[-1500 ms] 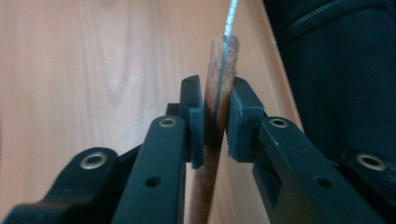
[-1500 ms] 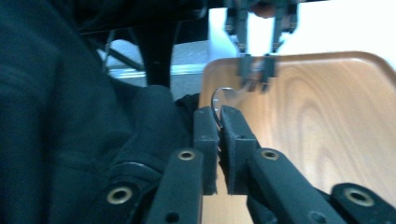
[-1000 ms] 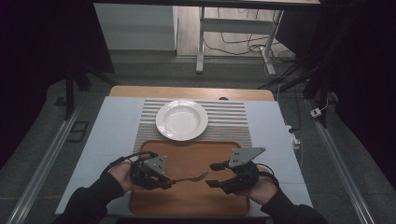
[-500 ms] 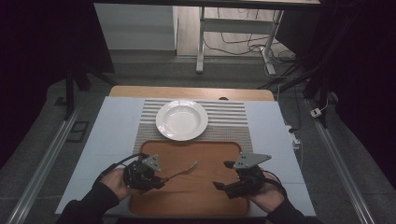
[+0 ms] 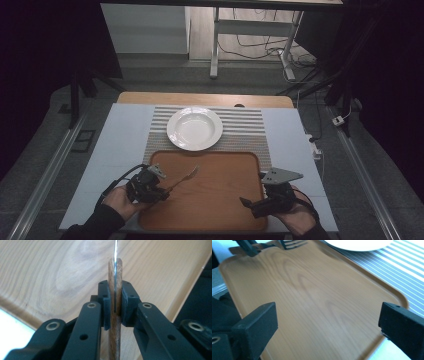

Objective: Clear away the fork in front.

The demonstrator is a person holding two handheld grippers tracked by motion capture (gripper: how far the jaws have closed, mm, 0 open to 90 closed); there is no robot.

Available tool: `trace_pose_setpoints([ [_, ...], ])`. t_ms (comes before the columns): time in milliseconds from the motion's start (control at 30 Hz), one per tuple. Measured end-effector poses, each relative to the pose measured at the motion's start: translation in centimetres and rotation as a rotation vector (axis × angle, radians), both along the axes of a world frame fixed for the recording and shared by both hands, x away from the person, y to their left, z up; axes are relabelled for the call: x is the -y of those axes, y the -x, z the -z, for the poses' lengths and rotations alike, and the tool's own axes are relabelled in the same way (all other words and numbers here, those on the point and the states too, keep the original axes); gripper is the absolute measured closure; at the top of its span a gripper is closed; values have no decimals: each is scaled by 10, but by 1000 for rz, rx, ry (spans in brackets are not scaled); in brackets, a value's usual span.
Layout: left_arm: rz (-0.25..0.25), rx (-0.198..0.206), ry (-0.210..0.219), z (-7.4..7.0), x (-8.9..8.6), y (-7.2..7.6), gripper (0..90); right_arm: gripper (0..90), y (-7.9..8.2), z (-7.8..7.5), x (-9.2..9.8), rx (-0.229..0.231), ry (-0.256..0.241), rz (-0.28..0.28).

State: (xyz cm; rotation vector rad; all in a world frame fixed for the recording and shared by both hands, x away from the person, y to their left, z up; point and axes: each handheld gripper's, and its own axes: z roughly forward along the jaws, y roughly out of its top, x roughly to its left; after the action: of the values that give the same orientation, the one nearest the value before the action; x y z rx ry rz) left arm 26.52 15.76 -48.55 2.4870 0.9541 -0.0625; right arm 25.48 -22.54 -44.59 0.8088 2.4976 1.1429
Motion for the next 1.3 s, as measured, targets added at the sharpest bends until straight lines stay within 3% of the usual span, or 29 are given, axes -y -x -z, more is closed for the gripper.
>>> trace_pose_setpoints([
  [433, -178, -58, -69, 14, -3, -9, 795, 0, 9, 6, 30, -16, 19, 128],
  [667, -196, -74, -110, 21, 0, -12, 791, 0, 15, 7, 38, -25, 19, 160],
  [767, -196, -66, -108, 21, 0, -11, 784, 0, 16, 6, 41, -29, 14, 172],
  [933, -201, -67, -82, 20, -3, -12, 707, 0, 18, 6, 46, -34, 2, 201],
  [1100, -206, -33, -8, 12, -8, -14, 649, 0, 17, 6, 48, -46, 0, 212],
  [1167, -204, -19, 17, 9, -9, -16, 664, 0, 16, 6, 48, -51, 3, 211],
  [1300, -194, 6, 58, 2, -9, -24, 782, 0, 16, 6, 47, -54, 9, 212],
])
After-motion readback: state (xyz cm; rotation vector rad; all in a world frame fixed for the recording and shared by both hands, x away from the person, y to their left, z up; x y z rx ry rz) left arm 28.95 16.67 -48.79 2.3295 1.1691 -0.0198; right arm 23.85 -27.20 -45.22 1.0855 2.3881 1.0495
